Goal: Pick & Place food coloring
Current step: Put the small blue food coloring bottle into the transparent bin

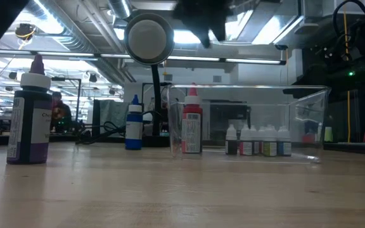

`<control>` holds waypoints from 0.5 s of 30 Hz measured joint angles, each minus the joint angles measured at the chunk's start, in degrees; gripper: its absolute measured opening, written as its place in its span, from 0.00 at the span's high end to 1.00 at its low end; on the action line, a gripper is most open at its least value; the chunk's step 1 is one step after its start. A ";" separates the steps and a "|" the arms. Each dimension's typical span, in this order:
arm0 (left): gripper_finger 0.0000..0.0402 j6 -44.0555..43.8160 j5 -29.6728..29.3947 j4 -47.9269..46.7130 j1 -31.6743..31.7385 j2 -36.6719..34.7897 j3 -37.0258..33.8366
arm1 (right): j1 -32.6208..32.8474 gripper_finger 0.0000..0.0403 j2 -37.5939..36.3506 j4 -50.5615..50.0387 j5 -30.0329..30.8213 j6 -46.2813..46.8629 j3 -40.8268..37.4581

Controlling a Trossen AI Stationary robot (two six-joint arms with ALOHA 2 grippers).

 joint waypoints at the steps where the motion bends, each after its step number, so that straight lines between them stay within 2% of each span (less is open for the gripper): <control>1: 0.41 -3.95 0.09 -1.45 -0.44 -0.71 0.00 | 0.00 0.02 0.00 -0.01 0.01 0.04 0.00; 7: 0.32 -25.55 1.78 -11.33 -4.19 -3.55 -0.06 | 0.00 0.02 0.00 -0.01 0.00 -0.01 0.00; 10: 0.31 -30.16 5.36 -10.93 -6.46 -5.34 -0.57 | 0.00 0.02 0.00 -0.01 0.00 -0.03 0.00; 15: 0.32 -36.71 7.52 -10.78 -9.91 -6.63 -0.56 | 0.00 0.02 0.00 0.01 0.00 -0.03 0.00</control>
